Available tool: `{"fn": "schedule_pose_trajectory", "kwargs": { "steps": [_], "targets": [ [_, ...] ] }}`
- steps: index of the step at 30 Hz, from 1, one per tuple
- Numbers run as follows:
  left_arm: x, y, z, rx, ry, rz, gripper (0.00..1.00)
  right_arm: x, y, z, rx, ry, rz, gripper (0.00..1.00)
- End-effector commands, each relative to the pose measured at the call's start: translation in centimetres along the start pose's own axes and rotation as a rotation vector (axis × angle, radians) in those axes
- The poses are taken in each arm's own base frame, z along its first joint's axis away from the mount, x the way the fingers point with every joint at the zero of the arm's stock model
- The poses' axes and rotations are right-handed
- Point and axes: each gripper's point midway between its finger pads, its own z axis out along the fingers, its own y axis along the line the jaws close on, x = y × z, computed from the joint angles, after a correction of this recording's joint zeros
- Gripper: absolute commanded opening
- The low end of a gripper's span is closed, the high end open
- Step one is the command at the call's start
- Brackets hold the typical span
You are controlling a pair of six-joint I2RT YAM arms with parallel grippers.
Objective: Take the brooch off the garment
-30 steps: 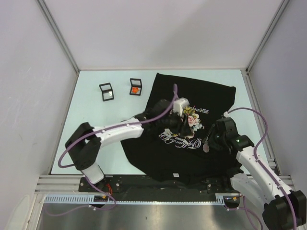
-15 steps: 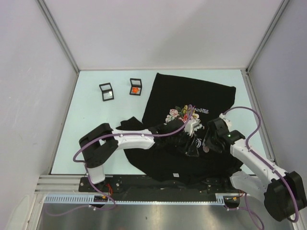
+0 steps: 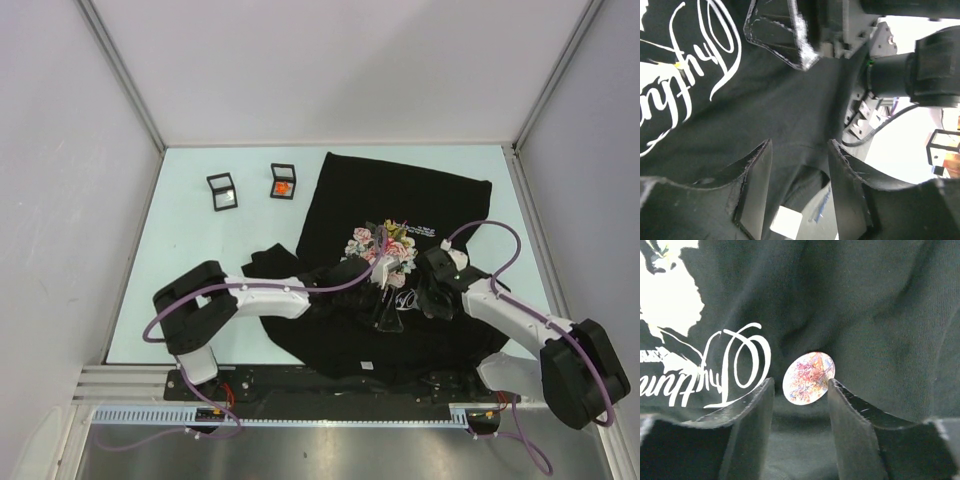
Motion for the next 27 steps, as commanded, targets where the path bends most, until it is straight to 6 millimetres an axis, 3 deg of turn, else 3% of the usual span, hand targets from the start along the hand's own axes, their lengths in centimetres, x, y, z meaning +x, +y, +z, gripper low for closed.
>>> {"fn": "schedule_pose_trajectory", "kwargs": {
  "steps": [1, 5, 11, 12, 14, 18, 24, 27],
  "targets": [
    [-2.9, -2.1, -2.6, 0.032, -0.099, 0.096, 0.54, -2.1, 0.6, -1.4, -0.015, -0.088, 0.071, 0.47],
    [-4.3, -1.7, -3.5, 0.009, -0.141, 0.112, 0.55, -2.4, 0.3, -1.6, -0.030, -0.080, 0.089, 0.41],
    [-5.8, -2.6, -4.6, 0.033, -0.192, 0.138, 0.56, -2.5, -0.3, -1.4, -0.019, -0.067, 0.079, 0.30],
    [-6.0, -2.8, -4.7, 0.038, -0.194, 0.142, 0.56, -2.4, -0.3, -1.3, -0.017, -0.063, 0.075, 0.31],
    [-6.2, -2.9, -4.7, 0.041, -0.201, 0.147, 0.56, -2.5, 0.0, -1.3, -0.034, -0.061, 0.062, 0.45],
    [-5.8, -2.8, -4.2, 0.051, -0.183, 0.140, 0.57, -1.9, -0.1, -0.7, -0.018, -0.030, 0.050, 0.48],
    [-5.4, -2.5, -3.8, 0.056, -0.168, 0.135, 0.57, -1.7, 0.3, -0.8, -0.036, -0.036, 0.065, 0.38],
    [-5.4, -2.5, -3.7, 0.063, -0.165, 0.130, 0.57, -2.0, 0.6, -0.9, -0.054, -0.044, 0.067, 0.24]
  ]
}}
